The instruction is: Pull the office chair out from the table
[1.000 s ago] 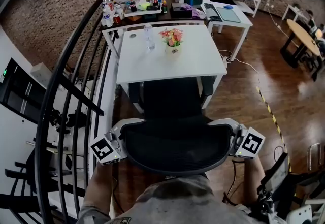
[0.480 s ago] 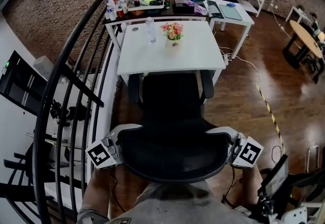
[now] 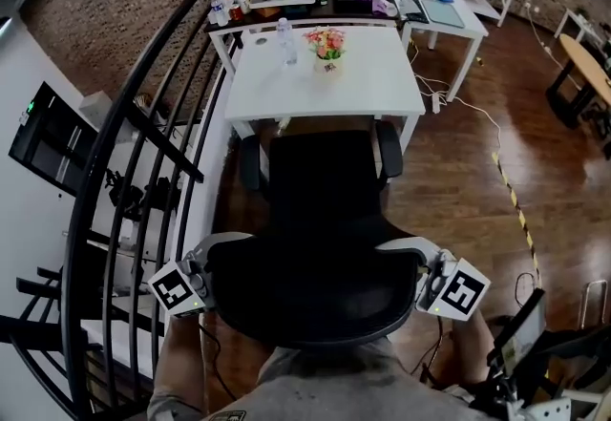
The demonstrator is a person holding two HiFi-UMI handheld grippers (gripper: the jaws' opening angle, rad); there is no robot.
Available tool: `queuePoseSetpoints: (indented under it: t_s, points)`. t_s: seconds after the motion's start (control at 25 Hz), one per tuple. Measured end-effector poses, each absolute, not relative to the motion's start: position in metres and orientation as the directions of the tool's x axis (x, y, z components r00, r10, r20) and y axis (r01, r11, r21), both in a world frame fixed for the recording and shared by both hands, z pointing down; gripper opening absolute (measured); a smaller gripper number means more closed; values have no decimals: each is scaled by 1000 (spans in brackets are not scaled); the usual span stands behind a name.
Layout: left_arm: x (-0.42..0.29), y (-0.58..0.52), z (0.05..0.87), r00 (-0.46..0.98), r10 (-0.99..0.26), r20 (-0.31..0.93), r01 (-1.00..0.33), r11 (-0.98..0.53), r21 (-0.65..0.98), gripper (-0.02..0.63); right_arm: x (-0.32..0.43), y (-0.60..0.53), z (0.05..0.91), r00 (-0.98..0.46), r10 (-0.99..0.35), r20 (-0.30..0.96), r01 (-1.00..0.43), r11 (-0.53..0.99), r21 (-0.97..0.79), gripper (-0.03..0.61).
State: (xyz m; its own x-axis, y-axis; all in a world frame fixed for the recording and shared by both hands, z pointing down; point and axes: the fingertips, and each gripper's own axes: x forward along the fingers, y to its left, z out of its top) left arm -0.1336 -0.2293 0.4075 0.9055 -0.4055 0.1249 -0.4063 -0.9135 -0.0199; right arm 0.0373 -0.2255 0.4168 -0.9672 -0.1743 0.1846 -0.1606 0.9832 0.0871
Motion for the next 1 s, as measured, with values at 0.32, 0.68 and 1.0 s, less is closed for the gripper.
queuePoseSetpoints:
  t_s: [0.32,0.68,1.0]
  points:
    - [-131,-191,412,904,-410,117,-410,-912,-24,227,39,-190,423,-967,-157,200,-142,986,85,152]
    - [-143,-129,413,929,-354,105,-350,-935,-50,210,25,-126,417,-966,-207,156,-198,978,70,155]
    - [-157,-75,413,947,-315,68,-312,-949,-50,196,15,-70,426,-954,-225,199,-222,974,40,153]
